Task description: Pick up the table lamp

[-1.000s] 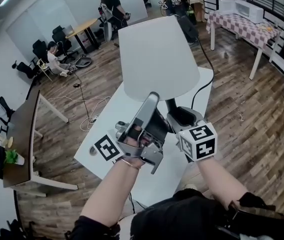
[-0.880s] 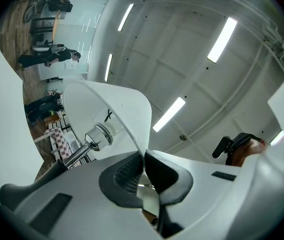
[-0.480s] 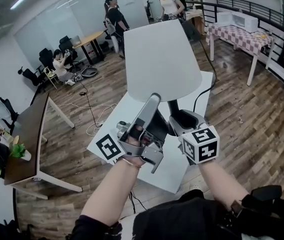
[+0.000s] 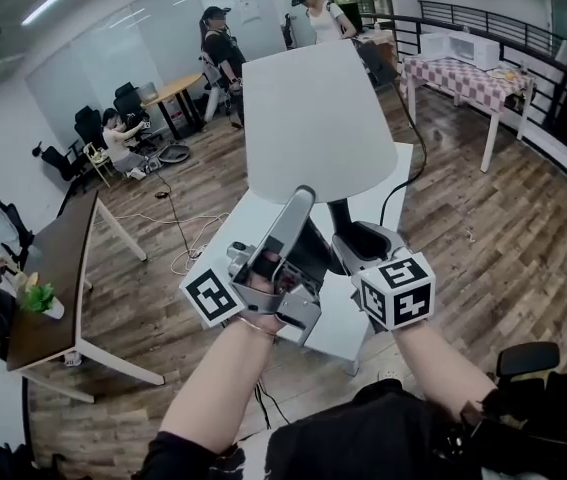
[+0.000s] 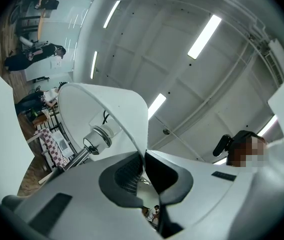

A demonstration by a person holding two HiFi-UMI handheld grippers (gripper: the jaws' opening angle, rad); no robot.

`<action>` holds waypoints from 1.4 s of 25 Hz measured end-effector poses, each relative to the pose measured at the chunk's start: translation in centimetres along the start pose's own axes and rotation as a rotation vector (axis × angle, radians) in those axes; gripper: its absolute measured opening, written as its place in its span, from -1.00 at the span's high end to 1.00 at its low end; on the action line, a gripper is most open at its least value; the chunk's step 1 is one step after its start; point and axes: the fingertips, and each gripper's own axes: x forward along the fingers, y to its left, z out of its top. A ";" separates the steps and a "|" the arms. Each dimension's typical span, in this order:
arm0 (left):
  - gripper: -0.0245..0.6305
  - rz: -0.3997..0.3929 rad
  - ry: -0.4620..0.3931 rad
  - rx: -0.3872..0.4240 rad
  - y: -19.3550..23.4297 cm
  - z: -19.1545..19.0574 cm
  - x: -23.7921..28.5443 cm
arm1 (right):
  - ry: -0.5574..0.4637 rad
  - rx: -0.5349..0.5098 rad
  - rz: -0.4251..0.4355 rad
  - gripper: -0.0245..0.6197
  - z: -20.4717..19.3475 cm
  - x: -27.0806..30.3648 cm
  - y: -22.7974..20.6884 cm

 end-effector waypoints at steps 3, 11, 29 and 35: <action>0.85 0.002 -0.001 0.003 -0.7 -0.4 -0.1 | 0.004 -0.002 0.003 0.39 0.0 -0.7 0.3; 0.85 0.015 0.009 0.027 -1.8 -0.3 0.4 | 0.005 -0.019 0.013 0.39 0.9 -1.1 0.7; 0.86 0.003 0.025 0.051 -1.7 -0.3 0.5 | 0.003 -0.035 0.031 0.40 0.6 -1.1 1.3; 0.86 -0.004 0.030 0.069 -2.0 -0.3 0.8 | -0.002 -0.038 0.039 0.40 0.9 -1.1 1.5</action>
